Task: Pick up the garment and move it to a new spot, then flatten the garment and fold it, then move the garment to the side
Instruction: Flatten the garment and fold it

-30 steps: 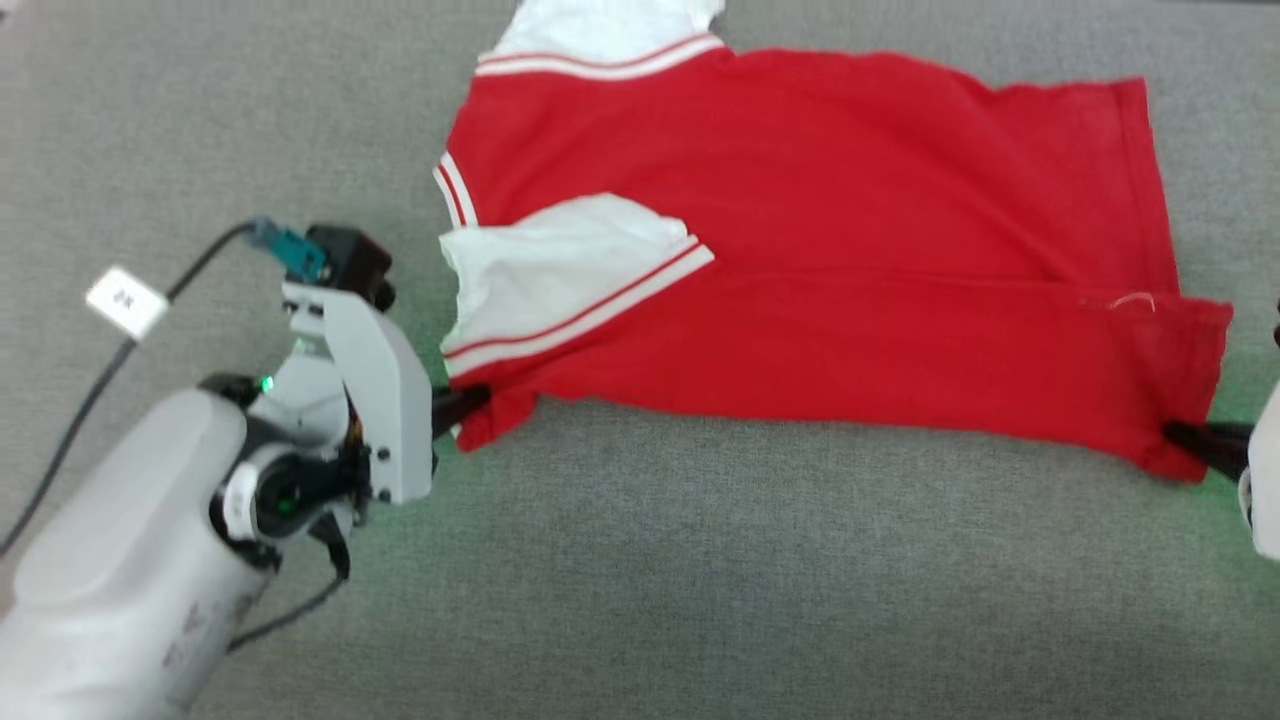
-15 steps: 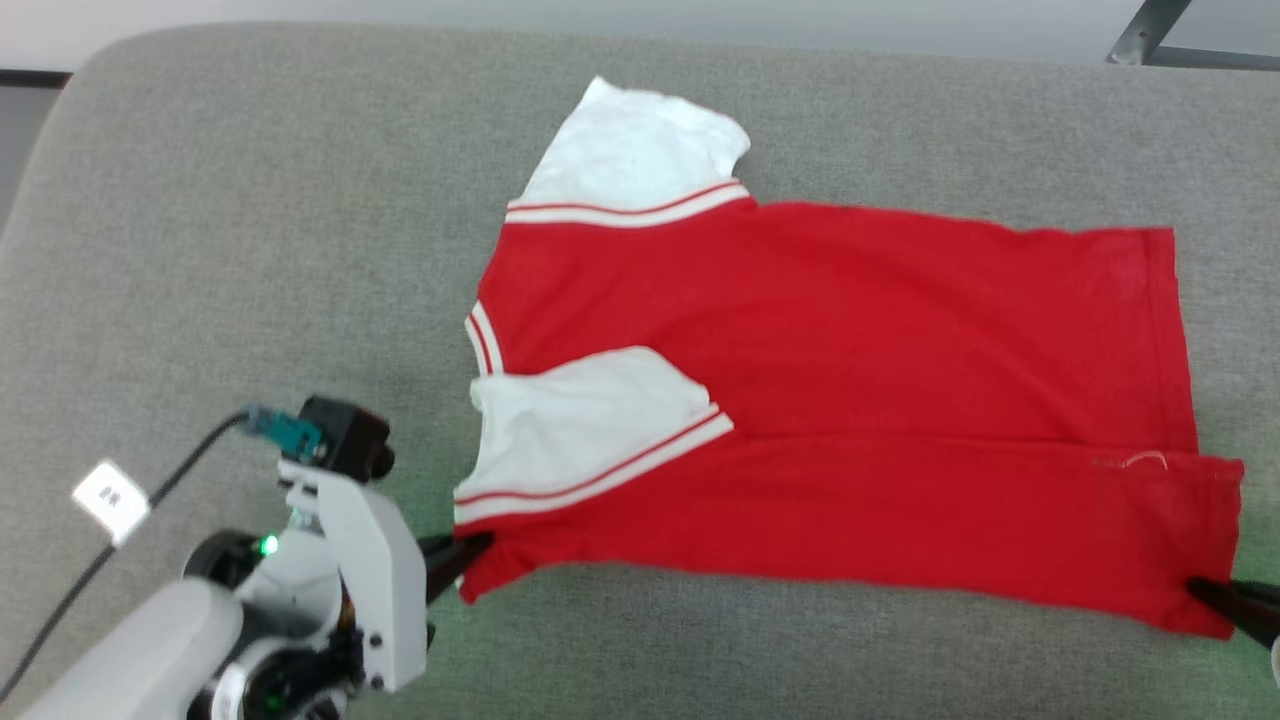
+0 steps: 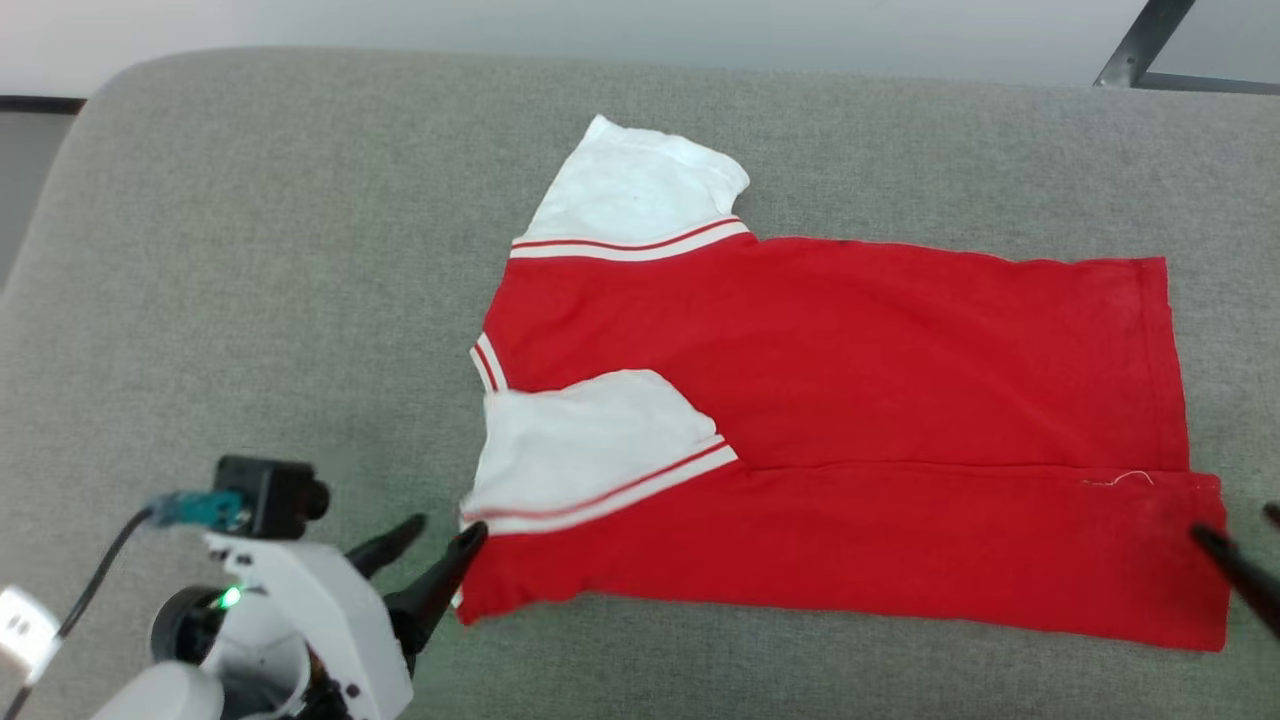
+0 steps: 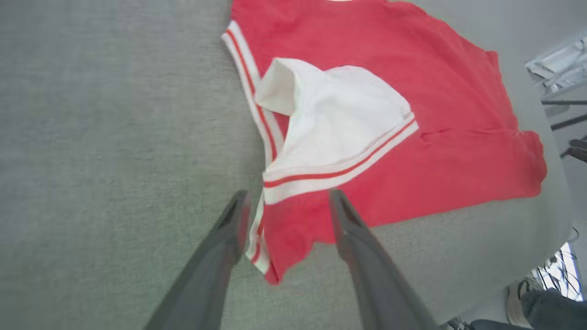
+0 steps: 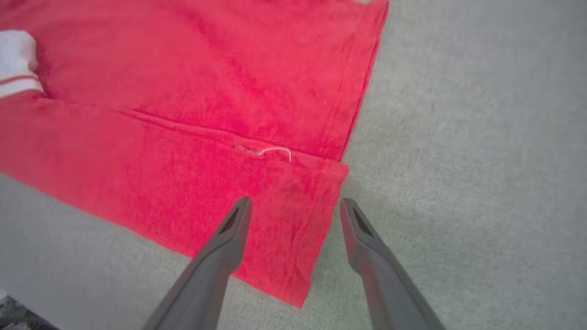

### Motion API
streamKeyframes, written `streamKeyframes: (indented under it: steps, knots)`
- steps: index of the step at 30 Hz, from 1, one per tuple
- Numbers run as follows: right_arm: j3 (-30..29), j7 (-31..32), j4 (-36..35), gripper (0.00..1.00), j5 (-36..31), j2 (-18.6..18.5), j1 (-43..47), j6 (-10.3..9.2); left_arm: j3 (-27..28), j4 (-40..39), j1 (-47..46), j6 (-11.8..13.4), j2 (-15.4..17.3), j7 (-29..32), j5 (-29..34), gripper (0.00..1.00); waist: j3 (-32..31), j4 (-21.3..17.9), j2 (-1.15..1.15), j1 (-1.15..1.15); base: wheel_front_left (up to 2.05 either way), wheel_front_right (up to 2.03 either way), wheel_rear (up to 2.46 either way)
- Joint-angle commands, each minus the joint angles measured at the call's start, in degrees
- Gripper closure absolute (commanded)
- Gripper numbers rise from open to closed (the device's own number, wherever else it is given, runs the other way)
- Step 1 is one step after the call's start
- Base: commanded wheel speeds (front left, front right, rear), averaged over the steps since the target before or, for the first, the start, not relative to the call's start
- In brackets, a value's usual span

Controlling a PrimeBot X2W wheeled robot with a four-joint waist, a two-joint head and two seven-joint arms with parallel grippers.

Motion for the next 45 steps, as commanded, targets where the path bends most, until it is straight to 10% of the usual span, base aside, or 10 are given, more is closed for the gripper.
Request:
streamKeyframes:
  steps: [1, 10, 19, 38, 45]
  knots:
    - [-2.0, -3.1, -0.8, 0.0, -2.1, 1.5, -0.6, 0.01, 1.5, -0.9, 2.6, 1.3, -0.3, -3.5, 0.8, 0.0, -0.2, 0.3, 0.0, 0.0, 0.0, 0.0, 0.0]
    - [-5.7, -18.7, 1.5, 0.0, -11.5, 10.6, -7.7, 0.0, 5.6, -0.7, 2.9, 2.5, -5.2, -21.2, 8.2, 0.0, 1.4, 1.8, 0.0, 0.0, 0.0, 0.0, 0.0]
    - [-6.5, -30.9, 5.9, 0.0, -18.2, 19.0, -13.8, 0.01, 9.0, 6.7, -9.1, -3.5, -7.6, -28.6, 10.3, 0.0, 3.8, -0.3, 0.0, 0.0, 0.0, 0.0, 0.0]
    - [0.9, -45.2, 12.3, 0.0, -18.0, 26.6, -22.4, 0.01, -0.3, 44.7, -58.7, -17.4, -7.6, -9.7, 18.6, 0.0, 15.2, -15.2, 0.0, 0.0, 0.0, 0.0, 0.0]
    - [3.2, -47.0, 13.8, 0.0, -17.6, 26.6, -24.1, 0.01, -9.0, 56.4, -66.1, -18.5, -9.4, 9.2, 15.1, 0.0, 16.7, -16.7, 0.0, 0.0, 0.0, 0.0, 0.0]
